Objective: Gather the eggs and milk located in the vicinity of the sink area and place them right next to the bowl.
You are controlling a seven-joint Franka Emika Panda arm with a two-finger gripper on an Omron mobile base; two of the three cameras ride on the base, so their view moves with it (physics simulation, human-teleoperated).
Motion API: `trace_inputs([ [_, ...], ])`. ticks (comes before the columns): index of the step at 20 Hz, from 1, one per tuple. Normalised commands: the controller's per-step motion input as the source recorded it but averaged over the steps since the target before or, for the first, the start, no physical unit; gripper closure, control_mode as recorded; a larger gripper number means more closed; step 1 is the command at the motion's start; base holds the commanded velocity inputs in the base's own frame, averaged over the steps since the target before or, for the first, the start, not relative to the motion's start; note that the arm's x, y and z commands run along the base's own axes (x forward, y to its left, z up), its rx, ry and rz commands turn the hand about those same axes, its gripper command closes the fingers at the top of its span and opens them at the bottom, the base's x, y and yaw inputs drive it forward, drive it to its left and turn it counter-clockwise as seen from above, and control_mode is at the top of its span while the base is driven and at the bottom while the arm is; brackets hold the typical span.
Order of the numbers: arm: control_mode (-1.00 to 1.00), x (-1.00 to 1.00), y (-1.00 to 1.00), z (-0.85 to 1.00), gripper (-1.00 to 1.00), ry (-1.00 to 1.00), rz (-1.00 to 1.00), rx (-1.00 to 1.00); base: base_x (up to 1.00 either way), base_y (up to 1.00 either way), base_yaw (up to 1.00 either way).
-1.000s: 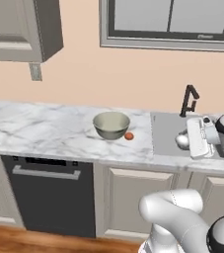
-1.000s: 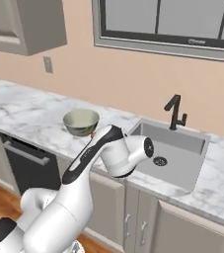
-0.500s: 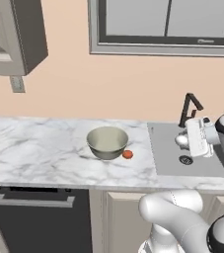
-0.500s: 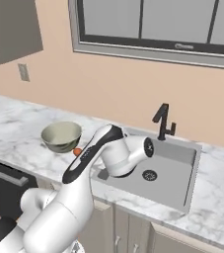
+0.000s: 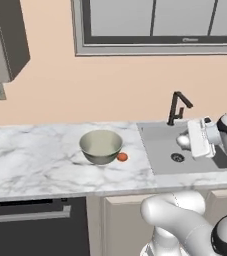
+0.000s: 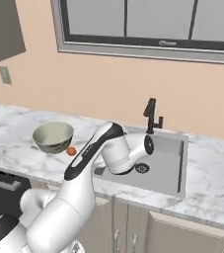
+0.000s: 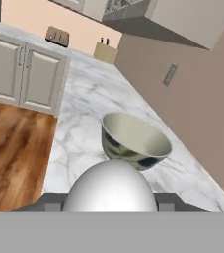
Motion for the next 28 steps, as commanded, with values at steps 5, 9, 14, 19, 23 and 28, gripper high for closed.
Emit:
trace_inputs([
  [5,1.00,0.00,0.00,0.00,1.00,0.00,0.00,0.00,-0.04,0.67,-0.57],
  [9,1.00,0.00,0.00,0.00,1.00,0.00,0.00,0.00,-0.01,0.80,-0.52],
  [14,1.00,0.00,0.00,0.00,1.00,0.00,0.00,0.00,0.00,0.61,-0.30],
  [19,1.00,0.00,0.00,0.00,1.00,0.00,0.00,0.00,0.14,0.13,-0.05],
  [23,-1.00,0.12,0.03,-0.02,1.00,0.00,0.00,0.00,0.04,0.01,0.00],
  [28,-1.00,0.00,0.00,0.00,1.00,0.00,0.00,0.00,0.00,0.00,0.00],
])
